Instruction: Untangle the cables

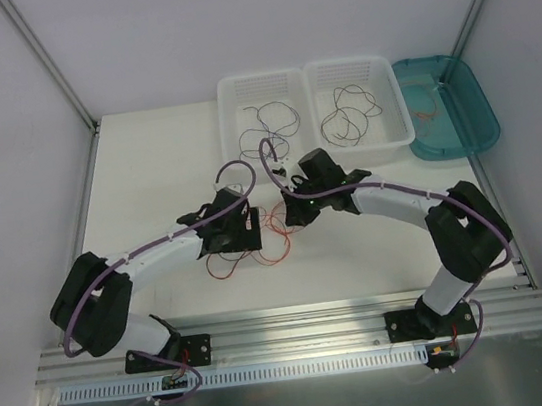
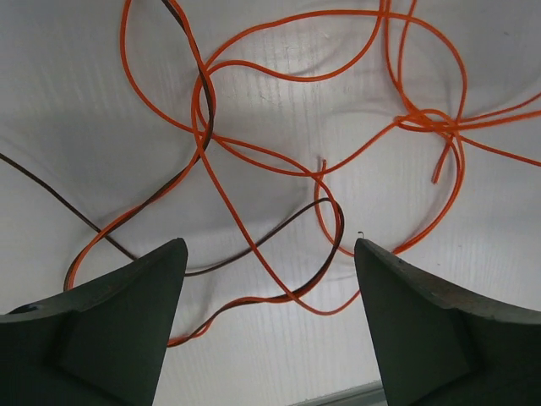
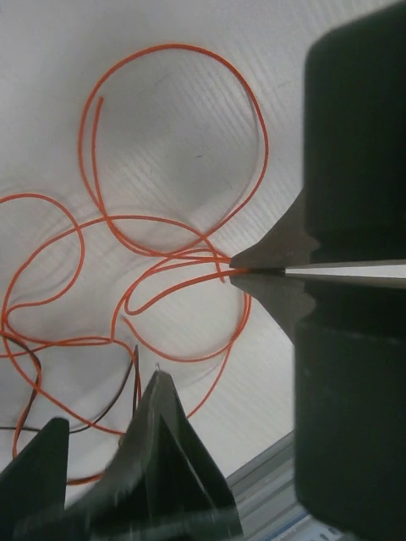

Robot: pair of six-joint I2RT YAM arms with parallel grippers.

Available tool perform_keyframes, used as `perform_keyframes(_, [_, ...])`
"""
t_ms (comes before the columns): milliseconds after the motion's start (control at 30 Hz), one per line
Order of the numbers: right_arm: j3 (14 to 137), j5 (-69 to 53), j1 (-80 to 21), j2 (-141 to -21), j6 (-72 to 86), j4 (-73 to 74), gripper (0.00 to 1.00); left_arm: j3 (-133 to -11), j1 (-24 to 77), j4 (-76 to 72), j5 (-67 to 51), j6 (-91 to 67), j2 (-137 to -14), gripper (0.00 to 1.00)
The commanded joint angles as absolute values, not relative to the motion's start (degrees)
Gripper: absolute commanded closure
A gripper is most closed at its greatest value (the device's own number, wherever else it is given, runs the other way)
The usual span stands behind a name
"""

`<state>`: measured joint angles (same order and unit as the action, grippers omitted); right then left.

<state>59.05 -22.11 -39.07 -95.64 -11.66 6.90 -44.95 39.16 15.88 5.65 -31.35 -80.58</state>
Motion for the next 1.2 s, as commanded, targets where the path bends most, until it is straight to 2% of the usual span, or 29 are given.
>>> perform_keyframes(0, [59.0, -21.4, -39.6, -87.9, -11.2, 6.9, 0.99, -45.6, 40.3, 13.4, 8.3, -33.4, -84.0, 0.2])
perform_keyframes(133, [59.7, -16.7, -39.7, -80.2, -11.4, 14.0, 0.99, -44.6, 40.3, 13.1, 9.1, -33.8, -86.0, 0.39])
perform_keyframes(167, [59.9, -16.0, -39.7, -77.1, -11.7, 15.4, 0.99, -44.1, 40.3, 13.0, 9.6, -33.9, -86.3, 0.55])
perform_keyframes(267, [60.8, -12.8, -39.7, -72.3, -12.1, 20.4, 0.99, -43.8, 40.3, 13.0, 10.8, -33.9, -87.1, 0.74])
perform_keyframes(300, [60.9, -11.8, -39.6, -69.0, -12.2, 21.5, 0.99, -43.7, 40.3, 12.9, 11.3, -33.8, -87.1, 0.86])
perform_keyframes(400, [61.5, -7.3, -39.6, -62.8, -12.8, 27.1, 0.99, -43.3, 40.3, 13.0, 12.1, -33.6, -87.2, 1.0])
perform_keyframes(700, [66.6, 14.3, -36.3, -44.0, -10.2, 39.4, 0.99, -40.3, 38.7, 13.1, 14.6, -32.8, -85.3, 1.0])
perform_keyframes(867, [69.7, 26.0, -35.7, -31.6, -8.4, 40.8, 0.99, -37.8, 35.3, 13.1, 14.6, -32.3, -81.7, 1.0])
perform_keyframes(967, [70.8, 28.2, -35.7, -27.3, -7.9, 40.3, 0.99, -37.0, 33.3, 13.0, 14.3, -31.7, -79.7, 1.0])
perform_keyframes(1167, [72.5, 27.2, -35.7, -28.1, -7.1, 43.4, 0.99, -36.6, 31.2, 13.1, 14.5, -31.0, -78.6, 1.0])
